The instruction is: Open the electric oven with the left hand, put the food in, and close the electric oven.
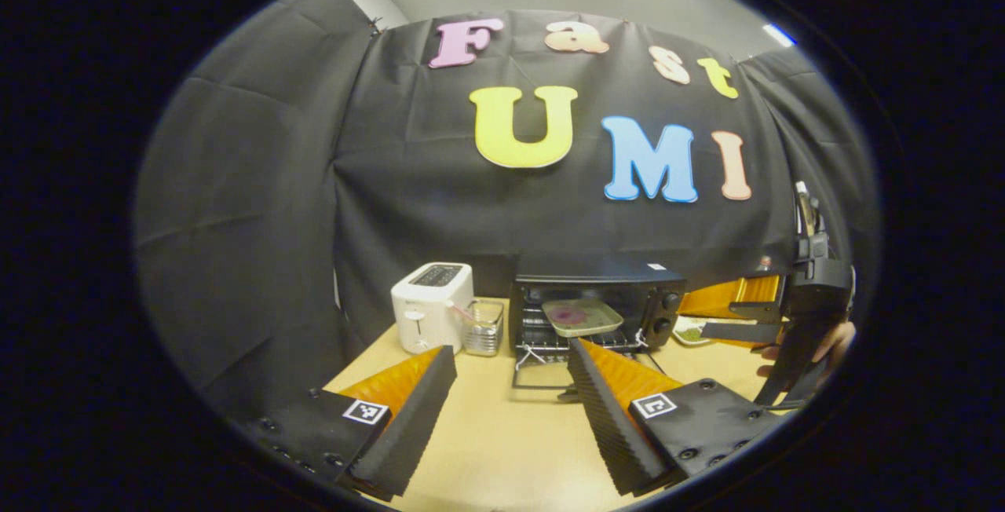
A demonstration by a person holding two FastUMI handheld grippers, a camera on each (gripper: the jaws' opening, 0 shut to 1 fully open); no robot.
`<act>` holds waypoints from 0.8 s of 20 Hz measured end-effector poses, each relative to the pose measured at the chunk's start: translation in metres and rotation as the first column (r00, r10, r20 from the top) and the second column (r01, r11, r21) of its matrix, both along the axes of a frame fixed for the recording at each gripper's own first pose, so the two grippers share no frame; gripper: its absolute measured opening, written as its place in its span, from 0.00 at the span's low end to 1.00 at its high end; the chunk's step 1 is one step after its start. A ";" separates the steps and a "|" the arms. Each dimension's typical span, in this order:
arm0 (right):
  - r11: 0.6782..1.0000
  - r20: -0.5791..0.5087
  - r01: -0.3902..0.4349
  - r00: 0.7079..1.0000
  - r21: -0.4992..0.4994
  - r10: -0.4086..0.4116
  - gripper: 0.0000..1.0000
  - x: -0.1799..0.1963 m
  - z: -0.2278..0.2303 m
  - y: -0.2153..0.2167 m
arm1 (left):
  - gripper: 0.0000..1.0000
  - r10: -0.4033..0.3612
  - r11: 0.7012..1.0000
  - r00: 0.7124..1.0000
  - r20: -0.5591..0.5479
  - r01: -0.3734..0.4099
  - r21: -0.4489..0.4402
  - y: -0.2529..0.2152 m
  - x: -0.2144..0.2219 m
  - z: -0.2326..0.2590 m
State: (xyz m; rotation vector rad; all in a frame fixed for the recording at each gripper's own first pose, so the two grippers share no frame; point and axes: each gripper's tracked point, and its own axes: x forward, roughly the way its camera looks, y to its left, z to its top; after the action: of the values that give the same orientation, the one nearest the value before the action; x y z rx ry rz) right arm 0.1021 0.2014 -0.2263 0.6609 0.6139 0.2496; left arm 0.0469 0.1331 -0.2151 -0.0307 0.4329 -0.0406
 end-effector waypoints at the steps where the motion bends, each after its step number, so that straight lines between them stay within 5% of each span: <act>1: 1.000 0.020 -0.002 1.000 -0.027 0.002 0.98 -0.002 0.004 -0.008 | 0.91 -0.013 1.000 1.000 -0.018 0.013 -0.007 -0.007 0.001 -0.009; 3: 0.995 0.065 0.006 0.998 -0.095 0.001 0.98 -0.004 0.010 -0.023 | 1.00 -0.042 0.999 0.998 -0.052 0.041 -0.029 -0.023 0.004 -0.026; 8: 0.968 0.169 0.067 0.985 -0.241 -0.026 0.98 -0.010 0.036 -0.062 | 0.91 -0.118 0.992 0.986 -0.119 0.112 -0.050 -0.053 0.016 -0.066; 16: 0.874 0.303 0.193 0.951 -0.445 -0.056 0.98 -0.018 0.066 -0.110 | 0.97 -0.199 0.979 0.950 -0.242 0.184 -0.083 -0.089 0.025 -0.130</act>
State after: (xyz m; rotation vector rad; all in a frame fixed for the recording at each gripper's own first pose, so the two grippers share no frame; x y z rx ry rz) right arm 0.0845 0.0909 -0.1601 0.1836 0.3328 0.0616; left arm 0.0715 0.0441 -0.3451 -0.0527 0.6857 -0.2438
